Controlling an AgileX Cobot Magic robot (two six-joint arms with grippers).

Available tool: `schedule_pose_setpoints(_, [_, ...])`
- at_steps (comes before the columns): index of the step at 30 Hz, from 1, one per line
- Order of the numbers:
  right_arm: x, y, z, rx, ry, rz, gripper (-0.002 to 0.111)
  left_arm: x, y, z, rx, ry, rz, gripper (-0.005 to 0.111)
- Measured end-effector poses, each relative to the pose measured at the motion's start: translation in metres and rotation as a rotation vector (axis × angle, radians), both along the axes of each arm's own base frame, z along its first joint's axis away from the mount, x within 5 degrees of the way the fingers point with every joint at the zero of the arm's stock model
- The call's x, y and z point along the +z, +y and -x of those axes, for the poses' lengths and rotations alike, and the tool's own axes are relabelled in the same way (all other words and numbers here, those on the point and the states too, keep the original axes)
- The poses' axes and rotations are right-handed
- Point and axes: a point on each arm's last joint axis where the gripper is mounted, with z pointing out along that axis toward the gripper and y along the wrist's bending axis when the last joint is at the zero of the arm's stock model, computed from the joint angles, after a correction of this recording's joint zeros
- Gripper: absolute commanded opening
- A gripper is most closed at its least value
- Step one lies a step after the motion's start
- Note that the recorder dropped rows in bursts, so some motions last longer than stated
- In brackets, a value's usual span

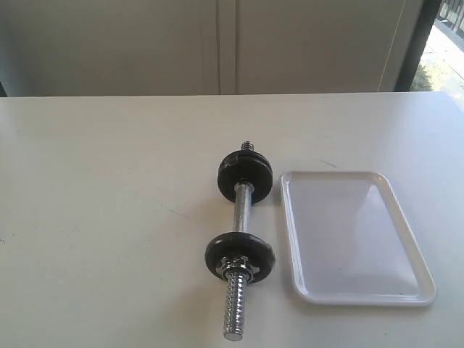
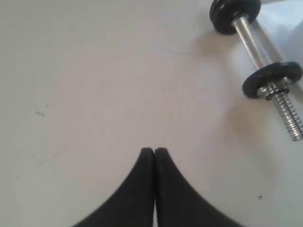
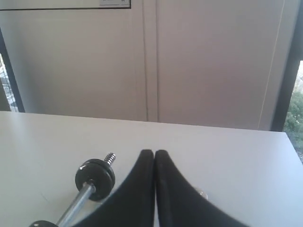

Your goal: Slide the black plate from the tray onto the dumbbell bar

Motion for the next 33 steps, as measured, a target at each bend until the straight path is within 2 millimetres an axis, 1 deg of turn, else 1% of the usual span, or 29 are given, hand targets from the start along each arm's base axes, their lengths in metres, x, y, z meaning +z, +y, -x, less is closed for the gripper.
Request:
schedule_pose_setpoints(2, [-0.002,-0.001,0.002,-0.01,0.014,0.015,0.0,-0.011,0.001,-0.003,0.022,0.004,-0.019,0.0])
schedule_pose_setpoints(5, [-0.005,-0.004,0.003,-0.031,0.034,0.047,0.0,-0.026,-0.002,-0.015,0.086,0.009,-0.002,0.0])
schedule_pose_setpoints(10, [-0.006,-0.008,0.003,-0.073,0.042,0.096,0.0,-0.05,-0.017,-0.043,0.106,0.069,-0.013,0.0])
schedule_pose_setpoints(20, [-0.01,-0.015,0.004,-0.099,0.07,0.167,0.0,-0.104,-0.067,-0.125,0.057,0.124,-0.021,0.0])
schedule_pose_setpoints(23, [-0.011,-0.017,0.004,-0.1,0.068,0.19,0.0,-0.113,-0.081,-0.148,0.046,0.104,0.001,0.0])
schedule_pose_setpoints(26, [-0.011,-0.019,0.003,-0.11,0.064,0.216,0.0,-0.124,-0.092,-0.166,0.054,0.099,0.035,0.0])
schedule_pose_setpoints(29, [-0.01,-0.021,0.003,-0.117,0.059,0.237,0.0,-0.14,-0.101,-0.177,0.071,0.122,0.062,0.0])
schedule_pose_setpoints(33, [-0.01,-0.022,0.003,-0.124,0.055,0.25,0.0,-0.155,-0.115,-0.173,0.046,0.172,0.054,0.0])
